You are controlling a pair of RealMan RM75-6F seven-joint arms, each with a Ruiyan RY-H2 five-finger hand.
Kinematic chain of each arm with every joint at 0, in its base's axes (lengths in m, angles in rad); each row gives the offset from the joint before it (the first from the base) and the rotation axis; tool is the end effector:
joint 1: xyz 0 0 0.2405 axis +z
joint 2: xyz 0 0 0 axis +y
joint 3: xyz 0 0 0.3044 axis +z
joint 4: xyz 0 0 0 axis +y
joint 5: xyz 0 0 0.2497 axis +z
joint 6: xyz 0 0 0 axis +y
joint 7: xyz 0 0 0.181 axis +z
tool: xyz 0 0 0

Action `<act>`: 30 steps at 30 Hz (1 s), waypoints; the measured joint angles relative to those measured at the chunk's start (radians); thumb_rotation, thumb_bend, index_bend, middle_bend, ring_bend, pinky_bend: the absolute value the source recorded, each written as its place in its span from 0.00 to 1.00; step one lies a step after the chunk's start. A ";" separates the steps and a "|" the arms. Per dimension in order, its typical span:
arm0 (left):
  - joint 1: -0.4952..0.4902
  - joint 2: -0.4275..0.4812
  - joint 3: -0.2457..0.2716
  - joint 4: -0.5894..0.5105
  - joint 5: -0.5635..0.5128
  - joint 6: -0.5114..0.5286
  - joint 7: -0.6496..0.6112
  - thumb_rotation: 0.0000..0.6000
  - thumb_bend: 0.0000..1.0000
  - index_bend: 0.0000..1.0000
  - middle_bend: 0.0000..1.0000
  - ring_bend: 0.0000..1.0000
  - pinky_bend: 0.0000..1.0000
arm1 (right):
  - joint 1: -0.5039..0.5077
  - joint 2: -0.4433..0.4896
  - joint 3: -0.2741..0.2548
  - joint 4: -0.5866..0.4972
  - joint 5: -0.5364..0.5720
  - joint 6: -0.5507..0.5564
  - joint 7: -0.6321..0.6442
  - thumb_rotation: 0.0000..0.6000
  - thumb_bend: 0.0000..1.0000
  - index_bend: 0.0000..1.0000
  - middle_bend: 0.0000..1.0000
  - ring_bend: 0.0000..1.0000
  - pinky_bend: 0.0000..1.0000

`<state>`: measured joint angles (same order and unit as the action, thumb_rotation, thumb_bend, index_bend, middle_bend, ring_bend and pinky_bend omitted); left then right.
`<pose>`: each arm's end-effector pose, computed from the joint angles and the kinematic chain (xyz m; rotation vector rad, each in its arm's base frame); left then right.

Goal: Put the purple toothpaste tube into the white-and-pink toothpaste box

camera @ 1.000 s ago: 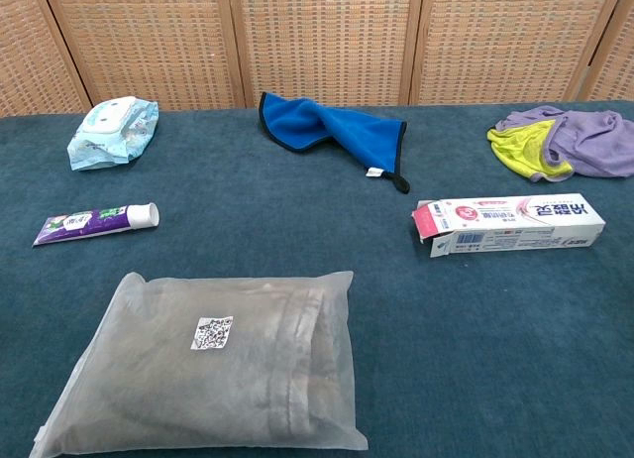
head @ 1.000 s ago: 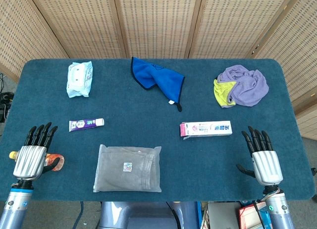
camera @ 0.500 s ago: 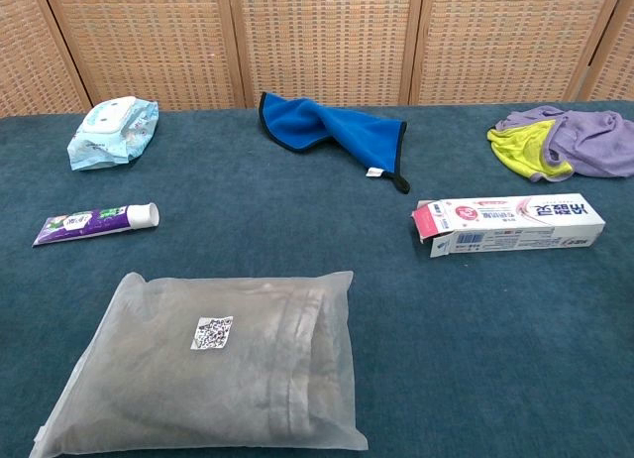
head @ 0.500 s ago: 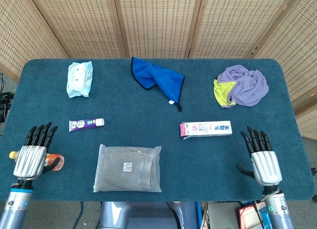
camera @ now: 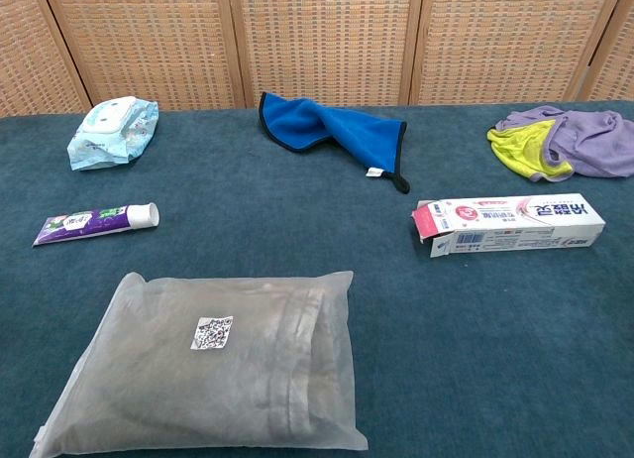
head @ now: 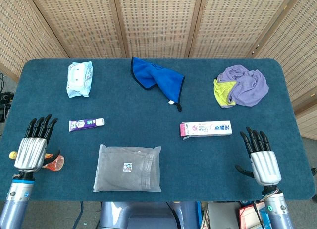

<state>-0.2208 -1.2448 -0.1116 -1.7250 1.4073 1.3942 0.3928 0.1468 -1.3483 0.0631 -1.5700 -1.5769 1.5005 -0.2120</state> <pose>-0.3044 0.2796 0.0858 -1.4904 -0.7737 -0.8361 -0.3187 -0.2460 0.0631 1.4730 -0.7895 0.9939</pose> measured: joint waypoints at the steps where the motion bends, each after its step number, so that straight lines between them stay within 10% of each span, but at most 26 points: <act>1: -0.015 0.004 -0.014 0.008 -0.014 -0.019 -0.001 1.00 0.26 0.00 0.00 0.00 0.11 | 0.000 0.000 0.000 0.000 0.000 0.000 -0.001 1.00 0.08 0.00 0.00 0.00 0.00; 30: -0.341 -0.058 -0.115 0.336 -0.432 -0.471 0.142 1.00 0.27 0.30 0.23 0.18 0.26 | 0.003 -0.007 0.007 0.015 0.022 -0.014 0.014 1.00 0.08 0.00 0.00 0.00 0.00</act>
<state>-0.5621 -1.3033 -0.2265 -1.3891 0.9754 0.9232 0.5343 0.1498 -1.3551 0.0698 -1.5545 -1.5550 1.4869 -0.1984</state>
